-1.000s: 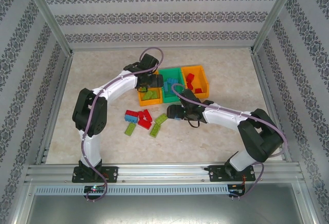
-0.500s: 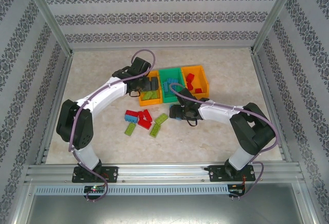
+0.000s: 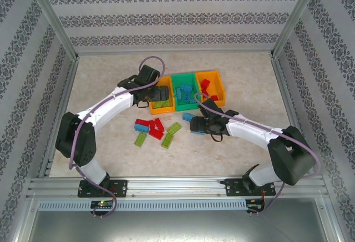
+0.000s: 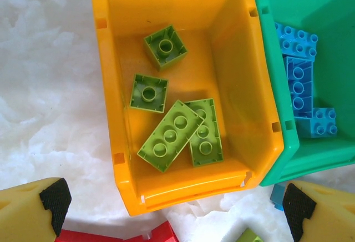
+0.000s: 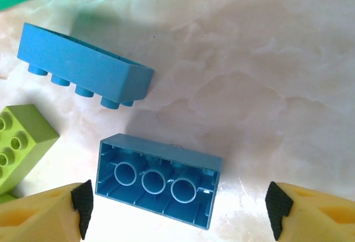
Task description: Sort the legos into containers by color
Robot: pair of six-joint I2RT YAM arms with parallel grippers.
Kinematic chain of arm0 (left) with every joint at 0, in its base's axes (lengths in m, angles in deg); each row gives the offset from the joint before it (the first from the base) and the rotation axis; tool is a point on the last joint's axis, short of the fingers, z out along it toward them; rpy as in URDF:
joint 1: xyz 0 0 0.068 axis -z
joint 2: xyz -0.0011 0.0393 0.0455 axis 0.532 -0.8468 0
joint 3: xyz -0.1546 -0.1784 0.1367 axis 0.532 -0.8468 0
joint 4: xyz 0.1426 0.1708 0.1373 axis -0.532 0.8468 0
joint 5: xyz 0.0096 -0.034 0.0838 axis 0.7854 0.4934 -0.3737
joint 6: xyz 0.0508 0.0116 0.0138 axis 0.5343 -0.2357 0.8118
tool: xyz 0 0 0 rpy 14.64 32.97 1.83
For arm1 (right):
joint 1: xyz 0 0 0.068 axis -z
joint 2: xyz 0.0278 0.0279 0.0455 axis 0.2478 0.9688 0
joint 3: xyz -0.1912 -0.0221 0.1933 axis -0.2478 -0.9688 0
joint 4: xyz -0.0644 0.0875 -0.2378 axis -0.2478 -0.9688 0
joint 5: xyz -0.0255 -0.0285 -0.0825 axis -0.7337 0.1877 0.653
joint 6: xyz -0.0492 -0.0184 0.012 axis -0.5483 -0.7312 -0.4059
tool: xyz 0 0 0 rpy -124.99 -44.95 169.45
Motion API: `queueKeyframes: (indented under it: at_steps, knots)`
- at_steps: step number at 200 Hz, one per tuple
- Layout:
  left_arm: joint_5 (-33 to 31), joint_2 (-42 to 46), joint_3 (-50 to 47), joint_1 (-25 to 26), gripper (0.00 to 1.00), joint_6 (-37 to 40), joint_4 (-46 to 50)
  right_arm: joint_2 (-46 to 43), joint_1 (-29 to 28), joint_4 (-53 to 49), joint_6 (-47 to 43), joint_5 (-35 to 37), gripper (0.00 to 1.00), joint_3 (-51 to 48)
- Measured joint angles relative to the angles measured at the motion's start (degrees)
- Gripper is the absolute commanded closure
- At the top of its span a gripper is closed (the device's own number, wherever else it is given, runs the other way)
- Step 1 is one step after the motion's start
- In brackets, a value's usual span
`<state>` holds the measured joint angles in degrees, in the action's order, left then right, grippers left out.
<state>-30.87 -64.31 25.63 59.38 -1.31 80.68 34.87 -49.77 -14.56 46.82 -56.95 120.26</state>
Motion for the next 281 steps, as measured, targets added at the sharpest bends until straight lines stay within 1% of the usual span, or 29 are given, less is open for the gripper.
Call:
queueKeyframes:
  at_steps: [51,83,127,155,171,198,241,281]
  knots:
    - [-1.46,1.6,-3.63,0.0,0.01,0.09,-1.33,0.09,-1.38,-1.77,4.9,0.24,0.09,0.15]
    - [-3.23,4.85,-6.19,0.0,0.01,0.5,-1.92,3.21,-2.56,-2.6,6.1,0.76,0.07,3.37]
    - [-5.51,8.74,-7.89,0.0,0.01,1.75,-2.84,8.66,-3.37,-3.52,6.47,1.33,0.1,6.73]
    - [-6.69,10.38,-9.31,0.0,0.01,2.4,-2.89,11.47,-3.37,-6.12,6.43,2.51,0.12,8.31]
    - [-7.48,11.67,-10.49,0.0,0.01,2.8,-3.04,13.53,-3.37,-7.5,6.25,3.15,0.14,10.03]
    - [-8.94,14.08,-12.57,0.0,0.01,3.04,-3.19,16.61,-3.37,-8.79,5.95,3.69,0.23,12.31]
    - [-11.93,19.26,-17.03,-0.92,0.01,3.04,-3.17,16.79,-3.37,-9.86,5.84,4.61,0.34,12.48]
    - [-12.72,22.86,-20.83,-4.07,0.01,2.86,-2.54,15.17,-3.48,-12.13,4.52,4.72,0.36,13.49]
